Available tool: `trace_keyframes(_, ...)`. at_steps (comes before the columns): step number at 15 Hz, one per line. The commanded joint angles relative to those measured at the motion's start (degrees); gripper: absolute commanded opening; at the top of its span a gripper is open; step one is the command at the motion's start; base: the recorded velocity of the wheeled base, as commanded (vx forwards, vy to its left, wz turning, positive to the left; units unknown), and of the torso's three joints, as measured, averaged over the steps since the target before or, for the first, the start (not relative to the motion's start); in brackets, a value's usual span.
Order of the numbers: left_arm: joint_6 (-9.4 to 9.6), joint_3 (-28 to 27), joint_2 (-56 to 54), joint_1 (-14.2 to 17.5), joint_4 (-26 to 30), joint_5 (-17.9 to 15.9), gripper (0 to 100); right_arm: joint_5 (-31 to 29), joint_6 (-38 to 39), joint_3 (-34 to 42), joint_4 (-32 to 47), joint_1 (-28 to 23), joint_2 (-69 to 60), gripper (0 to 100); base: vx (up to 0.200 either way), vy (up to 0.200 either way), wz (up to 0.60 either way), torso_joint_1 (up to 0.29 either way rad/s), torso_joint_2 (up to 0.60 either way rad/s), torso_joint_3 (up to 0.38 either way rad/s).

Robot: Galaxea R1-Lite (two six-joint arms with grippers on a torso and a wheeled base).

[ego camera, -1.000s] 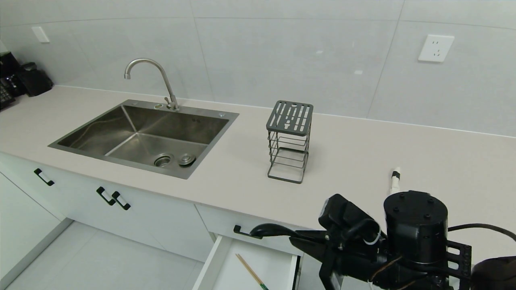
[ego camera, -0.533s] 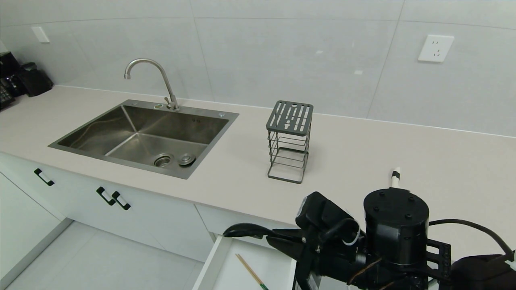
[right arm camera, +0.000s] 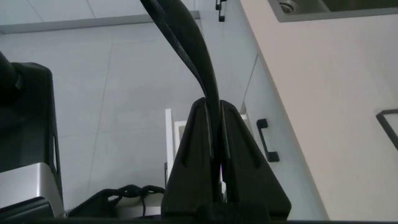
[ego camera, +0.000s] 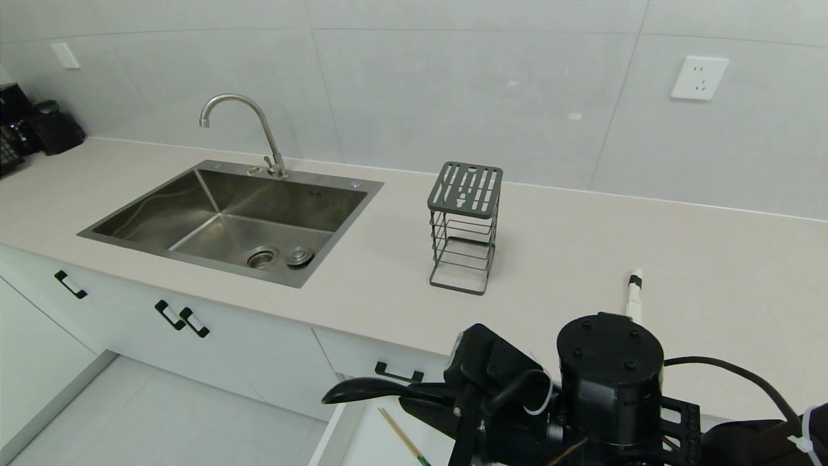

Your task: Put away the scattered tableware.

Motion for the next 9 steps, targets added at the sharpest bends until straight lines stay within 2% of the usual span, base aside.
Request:
trace_keyframes(1,-0.02,0.0,0.0,-0.03,-0.02,0.04,100,0.02,-0.04,-0.32,0.0,0.37,0.39,0,0.0,0.0,0.0,0.0,0.0,0.0)
trace_keyframes(5,-0.02,0.0,0.0,0.06,-0.02,0.04,100,0.02,0.14,-0.23,0.0,1.42,0.39,0,0.0,0.0,0.0,0.0,0.0,0.0)
trace_keyframes(9,-0.02,0.0,0.0,0.06,-0.02,0.04,100,0.02,0.58,-0.32,0.0,1.95,0.39,0,0.0,0.0,0.0,-0.138,0.28,0.142)
